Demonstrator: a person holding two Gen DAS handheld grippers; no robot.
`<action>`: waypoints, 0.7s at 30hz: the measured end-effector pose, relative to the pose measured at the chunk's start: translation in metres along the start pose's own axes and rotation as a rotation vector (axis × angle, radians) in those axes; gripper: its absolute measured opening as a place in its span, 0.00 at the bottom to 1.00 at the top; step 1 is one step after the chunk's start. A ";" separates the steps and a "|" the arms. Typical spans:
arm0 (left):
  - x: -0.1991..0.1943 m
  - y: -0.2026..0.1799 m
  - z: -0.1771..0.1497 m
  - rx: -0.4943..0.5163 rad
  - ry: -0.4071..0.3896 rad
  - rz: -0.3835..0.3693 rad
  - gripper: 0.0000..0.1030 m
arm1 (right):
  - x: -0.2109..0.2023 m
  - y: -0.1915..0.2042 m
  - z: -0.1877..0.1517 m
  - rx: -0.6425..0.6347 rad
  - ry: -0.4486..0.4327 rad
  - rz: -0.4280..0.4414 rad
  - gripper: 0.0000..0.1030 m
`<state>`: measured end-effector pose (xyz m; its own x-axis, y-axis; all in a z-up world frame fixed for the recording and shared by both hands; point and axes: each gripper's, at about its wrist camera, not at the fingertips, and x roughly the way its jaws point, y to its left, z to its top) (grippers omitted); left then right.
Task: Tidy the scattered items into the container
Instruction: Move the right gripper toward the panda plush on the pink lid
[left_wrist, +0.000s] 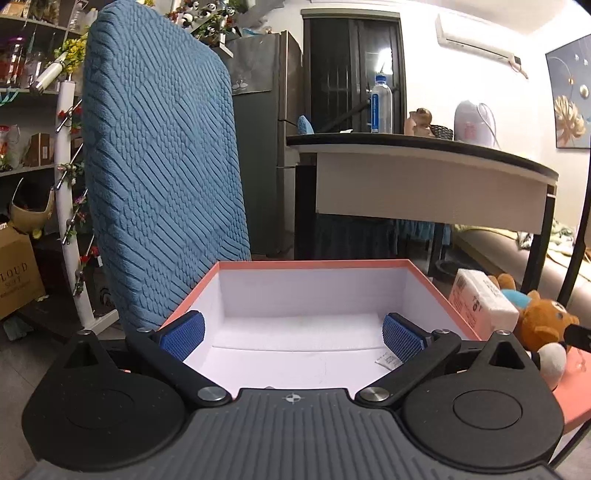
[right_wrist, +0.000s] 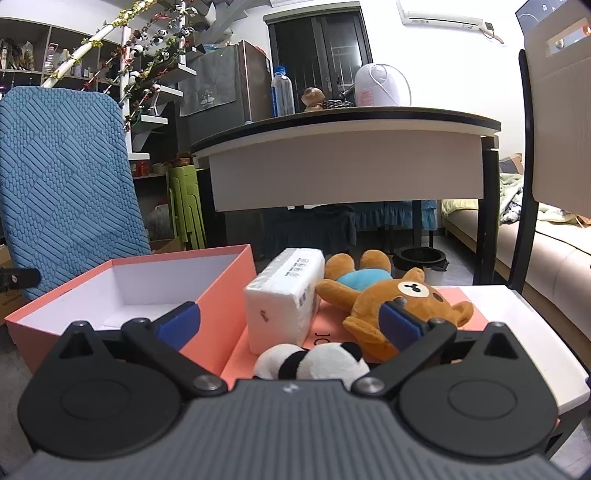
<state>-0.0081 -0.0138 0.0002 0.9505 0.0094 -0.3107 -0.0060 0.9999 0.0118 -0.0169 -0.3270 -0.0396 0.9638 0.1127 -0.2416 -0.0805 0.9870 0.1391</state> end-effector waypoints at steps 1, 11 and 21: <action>0.001 0.001 0.000 -0.005 0.009 -0.003 1.00 | 0.000 -0.001 -0.001 0.005 0.000 -0.004 1.00; 0.004 0.006 0.001 0.008 0.017 0.021 1.00 | 0.000 -0.029 -0.001 0.039 -0.005 -0.036 1.00; 0.011 0.006 0.002 0.010 0.045 -0.003 1.00 | 0.013 -0.039 -0.005 0.046 0.020 -0.048 1.00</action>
<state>0.0031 -0.0080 -0.0017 0.9354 0.0073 -0.3535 0.0000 0.9998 0.0206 -0.0025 -0.3635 -0.0526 0.9610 0.0679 -0.2683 -0.0220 0.9851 0.1703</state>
